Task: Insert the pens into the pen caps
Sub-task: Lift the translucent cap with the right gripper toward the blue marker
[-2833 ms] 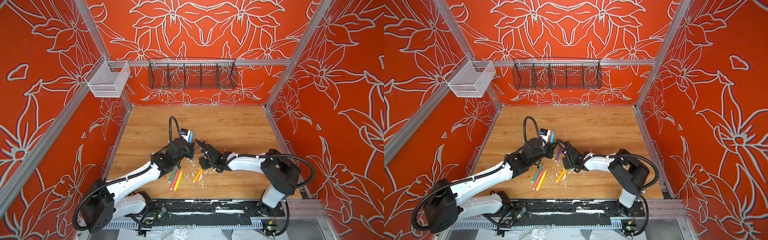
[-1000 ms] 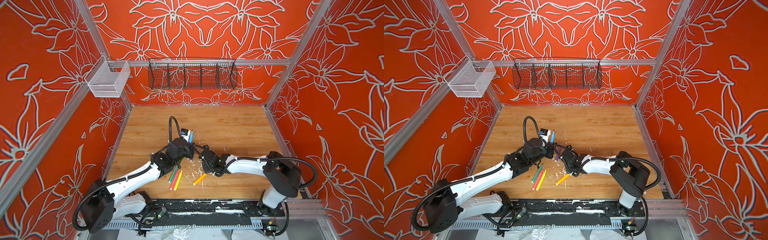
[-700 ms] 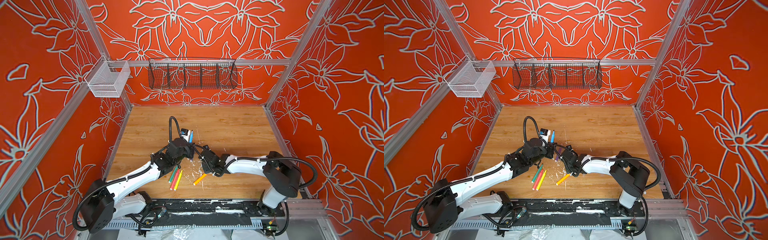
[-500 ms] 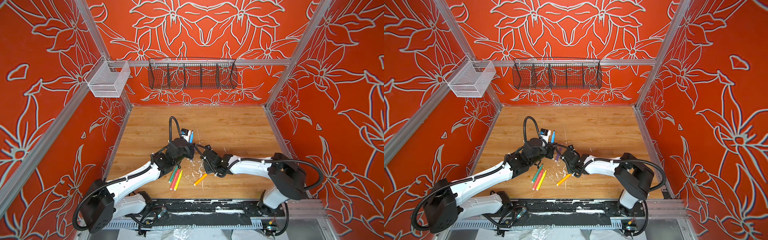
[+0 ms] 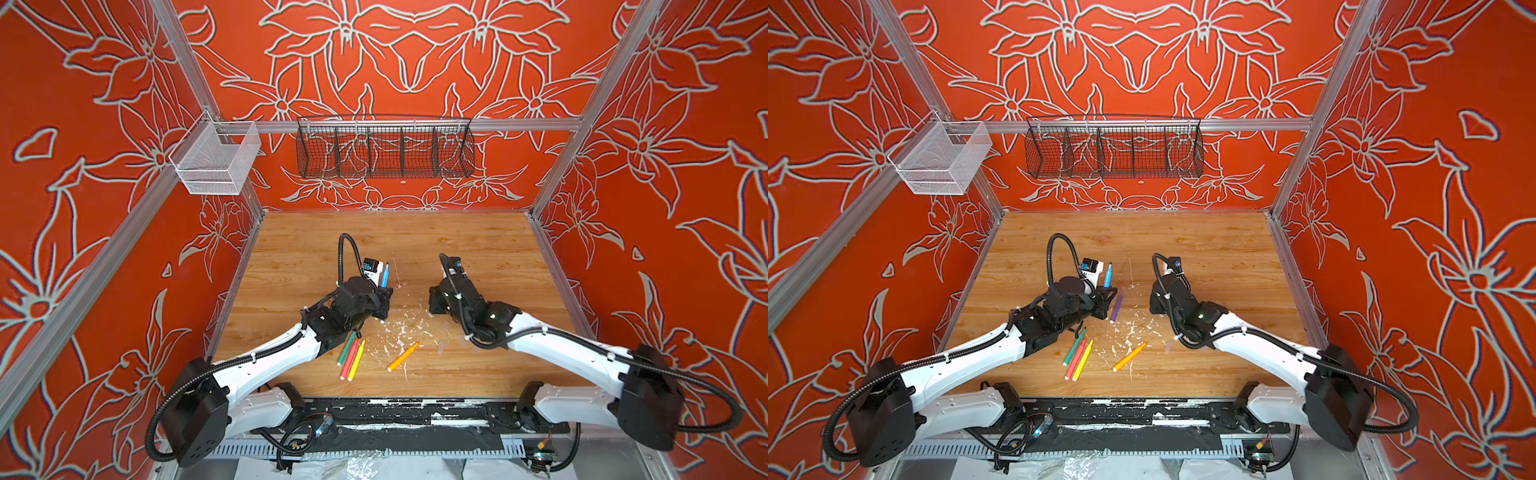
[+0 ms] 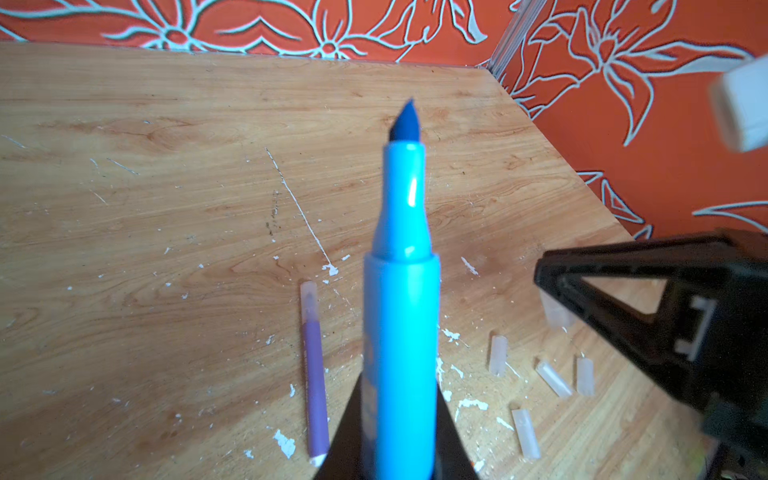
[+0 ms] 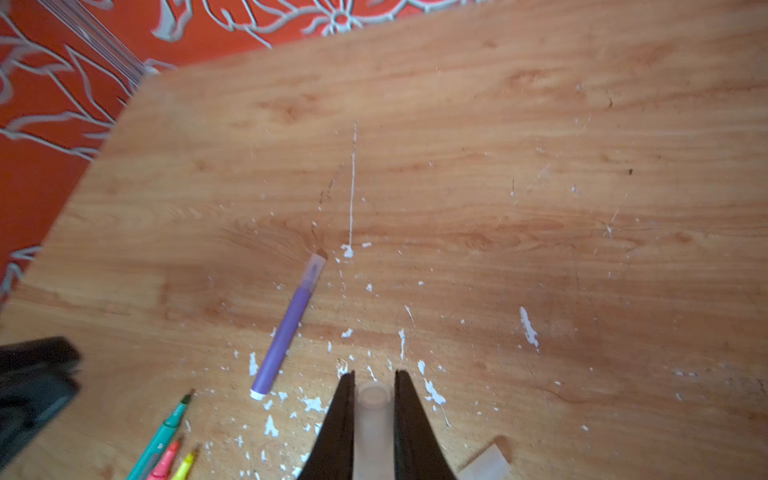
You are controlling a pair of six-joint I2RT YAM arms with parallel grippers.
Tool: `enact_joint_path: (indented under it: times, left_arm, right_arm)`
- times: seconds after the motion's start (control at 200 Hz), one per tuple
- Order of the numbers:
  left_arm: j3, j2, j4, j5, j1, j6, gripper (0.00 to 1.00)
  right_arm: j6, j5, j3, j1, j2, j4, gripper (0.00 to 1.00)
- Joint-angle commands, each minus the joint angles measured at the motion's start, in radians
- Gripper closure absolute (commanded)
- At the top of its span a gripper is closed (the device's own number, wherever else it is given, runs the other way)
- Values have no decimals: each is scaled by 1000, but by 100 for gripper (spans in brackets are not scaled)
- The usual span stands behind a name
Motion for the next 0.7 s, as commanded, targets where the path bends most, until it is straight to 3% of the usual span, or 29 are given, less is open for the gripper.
enact_joint_path:
  times: [0.0,0.155,0.425,0.696]
  left_arm:
    - [-2,-2,35,84,3,-25,100]
    - [-39,-7,117,155,3,-20,100]
    - [-65,40,250,338,2,25,100]
    - [-36,83,257,391,-29,14,100]
  right_arm:
    - [0,11,-58,1,-80,138,91]
    - [22,16,-16,1,-135,100,94]
    - [47,-57,-25,1,-275,220,94]
    - [103,-137,-243,-1,-505,325,93]
